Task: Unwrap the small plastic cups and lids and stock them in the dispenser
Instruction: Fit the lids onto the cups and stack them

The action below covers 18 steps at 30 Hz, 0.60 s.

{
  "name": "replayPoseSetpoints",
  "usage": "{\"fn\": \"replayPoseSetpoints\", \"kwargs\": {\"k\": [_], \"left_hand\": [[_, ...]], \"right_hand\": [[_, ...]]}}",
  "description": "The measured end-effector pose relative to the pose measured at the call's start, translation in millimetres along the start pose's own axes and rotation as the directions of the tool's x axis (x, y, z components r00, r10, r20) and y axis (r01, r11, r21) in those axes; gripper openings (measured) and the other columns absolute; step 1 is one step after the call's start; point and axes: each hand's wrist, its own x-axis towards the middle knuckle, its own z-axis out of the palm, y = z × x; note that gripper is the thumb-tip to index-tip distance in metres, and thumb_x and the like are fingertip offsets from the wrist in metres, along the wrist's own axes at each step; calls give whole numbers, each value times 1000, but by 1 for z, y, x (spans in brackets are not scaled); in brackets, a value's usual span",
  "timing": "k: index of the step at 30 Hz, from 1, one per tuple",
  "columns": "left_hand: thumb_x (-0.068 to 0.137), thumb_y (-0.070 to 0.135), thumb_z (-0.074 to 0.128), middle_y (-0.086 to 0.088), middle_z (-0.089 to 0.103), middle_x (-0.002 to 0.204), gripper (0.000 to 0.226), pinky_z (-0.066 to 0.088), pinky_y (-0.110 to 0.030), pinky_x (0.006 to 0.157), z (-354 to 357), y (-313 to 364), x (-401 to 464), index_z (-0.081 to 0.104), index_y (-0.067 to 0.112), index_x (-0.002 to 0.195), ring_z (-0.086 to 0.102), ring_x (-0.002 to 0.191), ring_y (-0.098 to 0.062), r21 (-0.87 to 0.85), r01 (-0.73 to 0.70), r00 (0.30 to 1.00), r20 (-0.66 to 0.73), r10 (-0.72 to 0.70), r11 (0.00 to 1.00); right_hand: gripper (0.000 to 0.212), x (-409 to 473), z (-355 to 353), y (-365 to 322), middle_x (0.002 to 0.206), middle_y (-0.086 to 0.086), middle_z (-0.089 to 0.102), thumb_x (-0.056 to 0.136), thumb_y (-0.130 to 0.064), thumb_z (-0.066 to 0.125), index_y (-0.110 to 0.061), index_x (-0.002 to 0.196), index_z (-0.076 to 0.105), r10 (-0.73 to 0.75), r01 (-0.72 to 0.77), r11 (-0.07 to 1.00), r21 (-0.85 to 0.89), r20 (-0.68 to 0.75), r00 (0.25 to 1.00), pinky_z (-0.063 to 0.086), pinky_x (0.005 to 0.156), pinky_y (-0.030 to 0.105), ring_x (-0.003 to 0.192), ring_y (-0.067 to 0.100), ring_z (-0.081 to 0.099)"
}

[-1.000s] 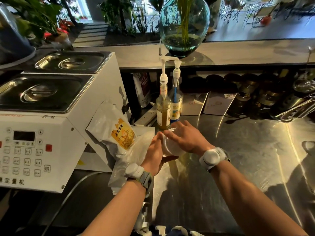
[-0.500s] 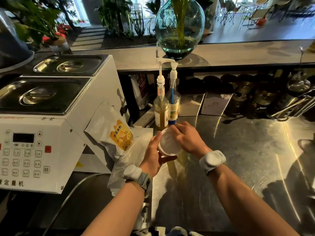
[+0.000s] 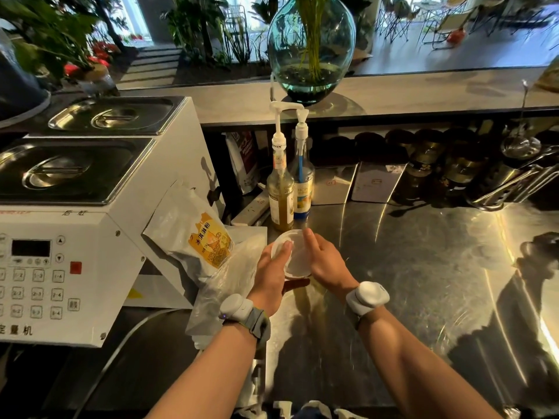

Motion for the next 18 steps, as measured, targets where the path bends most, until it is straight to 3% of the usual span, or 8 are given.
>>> {"fn": "replayPoseSetpoints", "kwargs": {"k": [2, 7, 10, 14, 18], "left_hand": [[97, 48, 60, -14, 57, 128, 37, 62, -53, 83, -3, -3, 2, 52, 36, 131, 63, 112, -37, 61, -15, 1000, -15, 16, 998], [98, 46, 57, -16, 57, 127, 43, 62, -55, 82, -5, -3, 2, 50, 28, 137, 66, 110, -38, 100, -58, 998, 7, 58, 993], [97, 44, 61, -17, 58, 127, 44, 63, -51, 78, -4, 2, 3, 54, 24, 135, 65, 111, -38, 72, -24, 999, 38, 21, 997], [93, 44, 67, -18, 56, 129, 52, 61, -56, 85, 2, 2, 5, 52, 22, 137, 62, 115, -40, 84, 35, 999, 23, -37, 996], [95, 40, 65, -16, 60, 127, 51, 60, -55, 90, 0, -3, 9, 50, 19, 138, 65, 112, -35, 107, 36, 999, 23, -38, 994]], "right_hand": [[57, 0, 0, 4, 138, 20, 52, 103, -33, 49, -7, 151, 33, 1, -1, 1000, -13, 9, 1000, 49, 104, 42, 122, 36, 55], [50, 0, -6, 6, 123, 1, 63, 98, -62, 38, -27, 129, 56, 87, -94, 956, 277, 36, 996, 55, 98, 44, 108, 23, 63], [38, 0, -9, 14, 121, -1, 64, 100, -54, 45, -30, 127, 57, 43, -46, 959, 279, 19, 999, 56, 96, 41, 107, 22, 63], [33, 3, -11, 18, 116, -1, 65, 101, -47, 47, -27, 125, 59, 48, -42, 976, 214, -24, 999, 54, 82, 30, 101, 20, 63], [36, 5, -11, 27, 114, 1, 65, 100, -49, 47, -24, 124, 59, 107, -94, 963, 253, -38, 994, 60, 85, 39, 100, 22, 65]]}}
